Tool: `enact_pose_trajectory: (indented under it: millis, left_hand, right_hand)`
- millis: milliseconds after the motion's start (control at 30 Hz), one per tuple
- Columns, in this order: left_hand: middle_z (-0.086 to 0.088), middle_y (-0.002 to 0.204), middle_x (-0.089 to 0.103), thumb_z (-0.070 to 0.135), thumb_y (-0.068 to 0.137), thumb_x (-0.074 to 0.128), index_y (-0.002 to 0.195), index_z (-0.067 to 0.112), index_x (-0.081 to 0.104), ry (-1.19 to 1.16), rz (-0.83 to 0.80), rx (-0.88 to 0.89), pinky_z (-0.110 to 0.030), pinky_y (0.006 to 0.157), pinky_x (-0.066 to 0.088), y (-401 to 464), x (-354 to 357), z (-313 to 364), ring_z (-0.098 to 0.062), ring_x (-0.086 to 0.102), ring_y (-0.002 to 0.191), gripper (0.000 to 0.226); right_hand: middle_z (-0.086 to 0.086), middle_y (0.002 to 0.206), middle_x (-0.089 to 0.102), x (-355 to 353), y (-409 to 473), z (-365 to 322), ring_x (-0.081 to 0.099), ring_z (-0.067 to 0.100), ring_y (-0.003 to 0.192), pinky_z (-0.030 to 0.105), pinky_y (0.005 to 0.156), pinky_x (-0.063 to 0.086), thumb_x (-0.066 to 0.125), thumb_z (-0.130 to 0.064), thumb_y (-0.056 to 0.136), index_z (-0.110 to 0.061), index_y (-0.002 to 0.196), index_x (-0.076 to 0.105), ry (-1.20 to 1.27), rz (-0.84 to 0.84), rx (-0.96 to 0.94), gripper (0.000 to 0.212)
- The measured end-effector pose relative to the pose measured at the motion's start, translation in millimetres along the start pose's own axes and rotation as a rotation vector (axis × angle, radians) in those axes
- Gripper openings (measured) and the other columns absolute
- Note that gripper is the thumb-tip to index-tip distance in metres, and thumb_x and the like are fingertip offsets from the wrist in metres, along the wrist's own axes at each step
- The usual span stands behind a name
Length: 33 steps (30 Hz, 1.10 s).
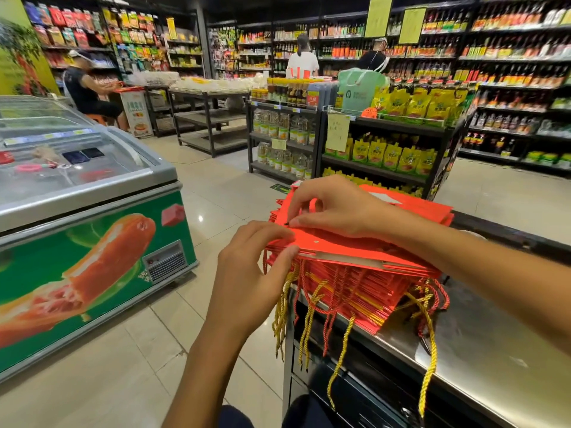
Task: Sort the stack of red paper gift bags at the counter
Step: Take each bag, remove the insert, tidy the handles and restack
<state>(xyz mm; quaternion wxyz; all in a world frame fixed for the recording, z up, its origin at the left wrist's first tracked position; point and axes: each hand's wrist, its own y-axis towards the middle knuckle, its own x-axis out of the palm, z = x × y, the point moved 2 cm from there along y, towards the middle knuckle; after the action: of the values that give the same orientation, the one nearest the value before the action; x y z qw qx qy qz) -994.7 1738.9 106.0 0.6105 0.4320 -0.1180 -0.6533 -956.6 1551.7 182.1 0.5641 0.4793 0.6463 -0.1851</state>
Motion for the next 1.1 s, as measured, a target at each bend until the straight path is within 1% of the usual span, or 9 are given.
enact_pose_trajectory:
  millis: [67, 200, 300, 533, 667, 800, 867, 1000, 1100]
  left_hand:
    - [0.01, 0.107, 0.067, 0.023, 0.095, 0.073, 0.112, 0.02, 0.073, 0.008, 0.007, 0.007, -0.023, 0.088, 0.05, 0.2, 1.4, -1.2, -0.008, 0.063, 0.104, 0.017]
    - [0.008, 0.106, 0.065, 0.026, 0.094, 0.074, 0.108, 0.017, 0.075, 0.035, 0.009, 0.013, -0.028, 0.087, 0.05, 1.2, 4.1, -1.8, -0.011, 0.062, 0.102, 0.017]
    - [0.008, 0.105, 0.063, 0.027, 0.094, 0.075, 0.106, 0.017, 0.077, 0.038, 0.012, -0.005, -0.028, 0.088, 0.05, 3.0, 6.1, -1.1, -0.012, 0.061, 0.102, 0.017]
    - [0.007, 0.101, 0.065, 0.03, 0.092, 0.075, 0.1, 0.018, 0.078, 0.012, 0.06, -0.069, -0.028, 0.085, 0.051, 5.9, 10.1, 4.1, -0.011, 0.061, 0.1, 0.014]
    - [0.006, 0.101, 0.066, 0.03, 0.093, 0.074, 0.1, 0.018, 0.078, 0.007, 0.082, -0.053, -0.034, 0.084, 0.053, 4.7, 11.8, 3.5, -0.013, 0.062, 0.1, 0.015]
    - [0.004, 0.101, 0.067, 0.028, 0.093, 0.075, 0.1, 0.017, 0.079, 0.008, 0.119, -0.033, -0.031, 0.083, 0.053, 4.0, 13.2, 3.4, -0.013, 0.063, 0.099, 0.013]
    - [0.003, 0.101, 0.067, 0.027, 0.093, 0.076, 0.1, 0.017, 0.079, 0.006, 0.144, -0.024, -0.029, 0.082, 0.052, 3.9, 14.0, 3.6, -0.013, 0.063, 0.098, 0.013]
    - [0.002, 0.099, 0.07, 0.024, 0.094, 0.076, 0.103, 0.016, 0.08, -0.009, 0.227, -0.015, -0.029, 0.079, 0.054, 7.1, 15.4, 7.9, -0.013, 0.065, 0.095, 0.013]
    - [0.002, 0.096, 0.071, 0.022, 0.094, 0.075, 0.104, 0.016, 0.081, -0.055, 0.293, -0.005, -0.023, 0.077, 0.052, 11.5, 15.8, 14.2, -0.011, 0.065, 0.089, 0.013]
  right_hand:
    - [-0.017, 0.087, 0.071, -10.3, -9.3, -2.7, 0.066, -0.003, 0.083, 0.015, 0.074, 0.048, 0.075, -0.022, 0.093, -0.018, 0.098, 0.076, -0.027, -0.006, -0.048, 0.006]
    - [-0.011, 0.088, 0.077, -31.6, -30.1, -6.2, 0.072, 0.002, 0.08, 0.026, 0.075, 0.056, 0.075, -0.018, 0.093, -0.016, 0.099, 0.076, -0.15, -0.063, -0.146, 0.006]
    - [-0.012, 0.09, 0.076, -38.0, -38.1, -9.0, 0.07, 0.002, 0.08, 0.024, 0.074, 0.053, 0.076, -0.018, 0.092, -0.019, 0.098, 0.077, -0.217, -0.119, -0.179, 0.006]
    - [-0.011, 0.092, 0.074, -38.2, -36.3, -10.3, 0.069, 0.007, 0.082, 0.034, 0.075, 0.054, 0.071, -0.02, 0.095, -0.019, 0.099, 0.076, -0.244, -0.138, -0.221, 0.006]
    - [-0.01, 0.093, 0.074, -35.9, -32.3, -12.6, 0.068, 0.01, 0.083, 0.036, 0.076, 0.053, 0.072, -0.021, 0.095, -0.018, 0.099, 0.077, -0.239, -0.124, -0.237, 0.007]
    - [-0.009, 0.092, 0.074, -33.9, -29.1, -13.2, 0.069, 0.011, 0.082, 0.037, 0.074, 0.055, 0.074, -0.02, 0.093, -0.018, 0.098, 0.078, -0.21, -0.122, -0.239, 0.007]
    - [-0.01, 0.093, 0.075, -34.6, -29.4, -13.2, 0.07, 0.009, 0.083, 0.031, 0.076, 0.055, 0.074, -0.02, 0.094, -0.018, 0.1, 0.079, -0.188, -0.114, -0.216, 0.009]
    - [-0.02, 0.099, 0.074, -38.8, -36.6, -17.5, 0.069, -0.004, 0.089, 0.005, 0.077, 0.044, 0.064, -0.032, 0.097, -0.023, 0.115, 0.078, -0.156, -0.106, -0.136, 0.024]
    - [-0.029, 0.103, 0.069, -43.2, -44.2, -23.1, 0.066, -0.012, 0.097, 0.007, 0.081, 0.045, 0.064, -0.046, 0.095, -0.032, 0.129, 0.068, -0.122, -0.101, -0.081, 0.037]
